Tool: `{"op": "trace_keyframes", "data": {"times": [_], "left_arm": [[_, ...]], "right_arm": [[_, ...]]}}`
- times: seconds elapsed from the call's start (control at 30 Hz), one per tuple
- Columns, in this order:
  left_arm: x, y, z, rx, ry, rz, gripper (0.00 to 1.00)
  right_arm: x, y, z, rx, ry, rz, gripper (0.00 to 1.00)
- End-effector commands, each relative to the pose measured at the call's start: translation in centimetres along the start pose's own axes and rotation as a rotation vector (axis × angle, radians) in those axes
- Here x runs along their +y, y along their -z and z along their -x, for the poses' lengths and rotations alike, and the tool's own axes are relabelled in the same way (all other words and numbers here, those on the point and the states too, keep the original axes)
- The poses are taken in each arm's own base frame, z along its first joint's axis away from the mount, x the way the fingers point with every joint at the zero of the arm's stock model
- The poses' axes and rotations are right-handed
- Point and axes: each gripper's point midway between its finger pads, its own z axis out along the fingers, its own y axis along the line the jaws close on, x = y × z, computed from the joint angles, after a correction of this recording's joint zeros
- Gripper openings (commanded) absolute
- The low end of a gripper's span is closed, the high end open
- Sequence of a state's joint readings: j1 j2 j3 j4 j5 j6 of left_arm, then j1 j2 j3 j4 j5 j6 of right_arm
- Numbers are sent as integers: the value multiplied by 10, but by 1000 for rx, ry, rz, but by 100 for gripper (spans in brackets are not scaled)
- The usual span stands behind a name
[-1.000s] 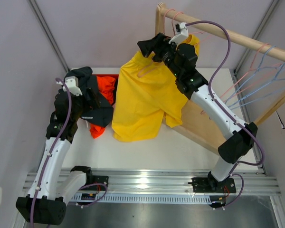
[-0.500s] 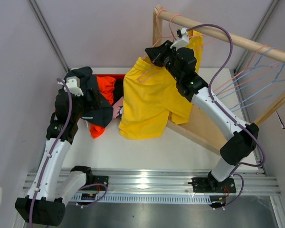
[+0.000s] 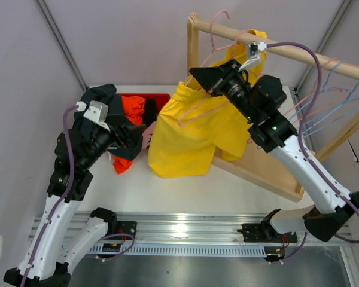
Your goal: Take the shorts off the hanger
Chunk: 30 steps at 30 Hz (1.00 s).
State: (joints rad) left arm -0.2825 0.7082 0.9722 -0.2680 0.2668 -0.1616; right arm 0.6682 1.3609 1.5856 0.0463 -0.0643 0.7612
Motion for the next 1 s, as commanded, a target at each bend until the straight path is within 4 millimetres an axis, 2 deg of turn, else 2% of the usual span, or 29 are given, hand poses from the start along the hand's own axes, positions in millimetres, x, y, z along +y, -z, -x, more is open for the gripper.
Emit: {"op": "trace_keyframes", "data": {"times": [0.0, 0.03, 0.2, 0.27, 0.33, 0.5, 0.53, 0.63, 0.73, 0.83, 0.93, 0.97], "left_arm": [[-40, 8, 36, -88, -2, -190, 99], [-44, 8, 39, -93, 1, -202, 99], [-57, 8, 43, -113, 25, -260, 99], [-72, 10, 47, -130, 32, -331, 99], [-90, 13, 48, -136, 35, -423, 99], [-134, 21, 51, -143, 43, -641, 99], [-146, 22, 47, -128, 45, -688, 99], [-161, 19, 34, -101, 33, -733, 99], [-162, 2, 24, -88, 26, -700, 99], [-152, -19, 15, -100, 15, -630, 99], [-148, -38, 13, -113, 16, -596, 99], [-149, -41, 20, -137, 13, -594, 98]], "right_arm": [[56, 38, 47, -111, 16, 135, 0], [62, 50, 56, -136, 36, 139, 0], [47, 69, 62, -152, 55, 75, 0], [44, 74, 66, -160, 42, 77, 0], [37, 74, 63, -156, 26, 66, 0], [34, 70, 61, -154, 7, 73, 0], [35, 69, 60, -152, 4, 78, 0], [37, 67, 61, -152, -7, 87, 0], [43, 69, 63, -154, -22, 104, 0], [48, 74, 65, -152, -32, 114, 0], [53, 80, 67, -151, -51, 125, 0], [55, 82, 67, -146, -58, 135, 0]]}}
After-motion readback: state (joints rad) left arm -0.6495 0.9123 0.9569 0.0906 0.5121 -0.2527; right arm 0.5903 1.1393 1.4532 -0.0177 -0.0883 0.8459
